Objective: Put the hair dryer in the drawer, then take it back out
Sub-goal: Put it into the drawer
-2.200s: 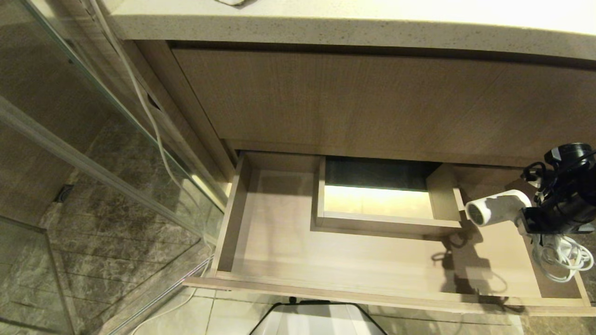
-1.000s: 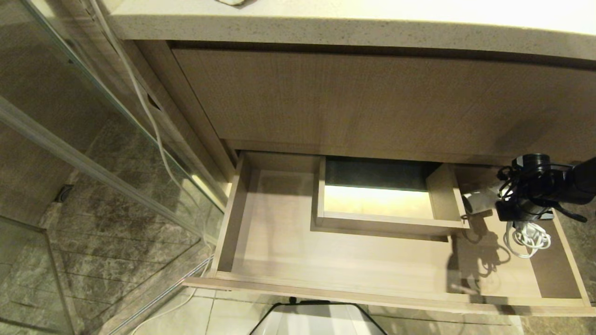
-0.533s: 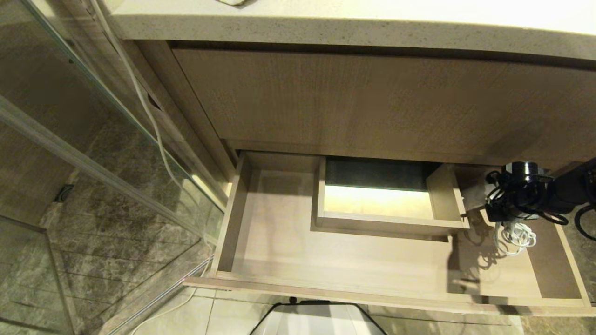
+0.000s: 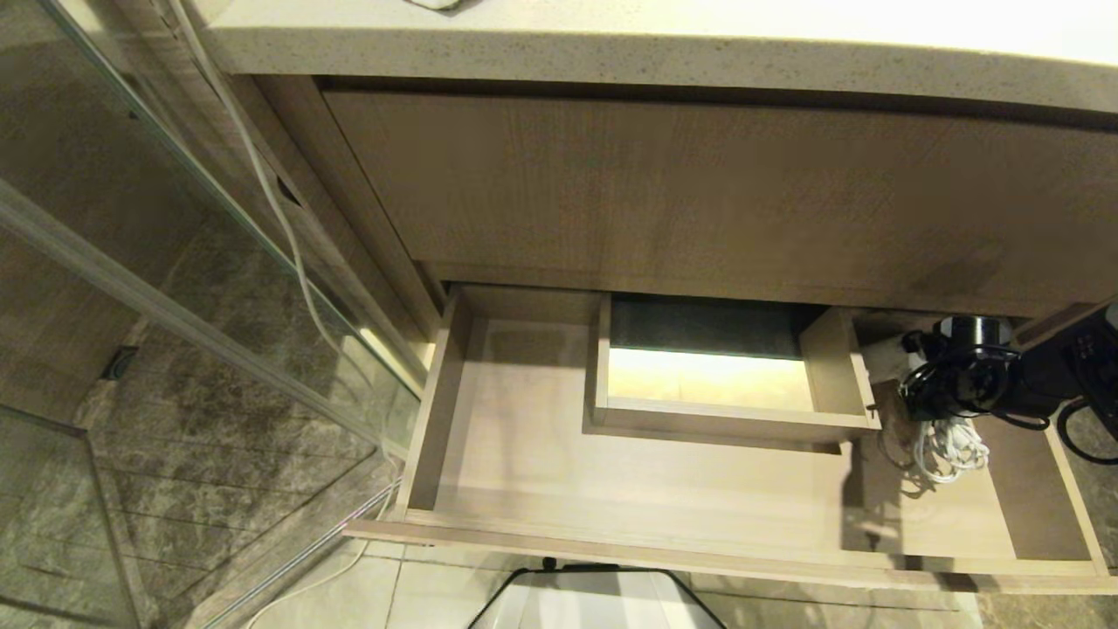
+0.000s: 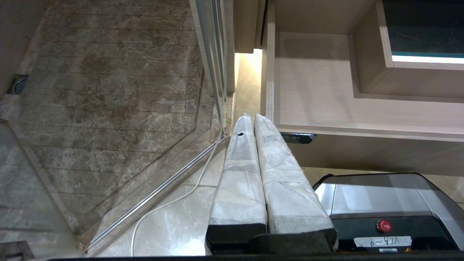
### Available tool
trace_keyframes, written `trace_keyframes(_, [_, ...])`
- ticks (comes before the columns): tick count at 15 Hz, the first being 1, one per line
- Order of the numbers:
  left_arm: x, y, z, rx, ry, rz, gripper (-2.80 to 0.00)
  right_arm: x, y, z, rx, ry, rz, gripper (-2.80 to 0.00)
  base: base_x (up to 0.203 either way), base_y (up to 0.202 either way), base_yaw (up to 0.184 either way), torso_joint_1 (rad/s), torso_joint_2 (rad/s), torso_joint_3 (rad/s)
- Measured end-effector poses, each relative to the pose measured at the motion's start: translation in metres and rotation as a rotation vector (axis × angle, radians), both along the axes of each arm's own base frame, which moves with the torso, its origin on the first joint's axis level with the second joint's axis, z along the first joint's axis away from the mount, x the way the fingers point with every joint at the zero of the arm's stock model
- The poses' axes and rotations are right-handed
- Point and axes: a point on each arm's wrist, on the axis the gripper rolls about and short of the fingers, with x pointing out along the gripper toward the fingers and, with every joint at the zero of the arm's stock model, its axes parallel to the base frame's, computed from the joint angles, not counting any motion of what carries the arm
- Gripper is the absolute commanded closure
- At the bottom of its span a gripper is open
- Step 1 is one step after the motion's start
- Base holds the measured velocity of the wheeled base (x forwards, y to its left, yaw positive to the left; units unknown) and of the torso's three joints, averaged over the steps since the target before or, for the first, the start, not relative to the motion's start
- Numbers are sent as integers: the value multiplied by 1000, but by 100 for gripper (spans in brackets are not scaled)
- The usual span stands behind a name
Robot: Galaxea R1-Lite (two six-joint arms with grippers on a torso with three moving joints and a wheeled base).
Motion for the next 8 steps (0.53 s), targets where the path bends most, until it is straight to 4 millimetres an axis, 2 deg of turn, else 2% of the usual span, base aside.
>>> trace_keyframes(4, [0,0,0,0,0,0,0,-2,1,0,-18,27,23,-280,0,0,0,0,0,0])
trace_keyframes(6, [0,0,0,0,0,0,0,-6,2,9,-21,22,24,-280,0,0,0,0,0,0])
trace_keyframes(8, [0,0,0,0,0,0,0,-11,4,26,-20,16,22,-280,0,0,0,0,0,0])
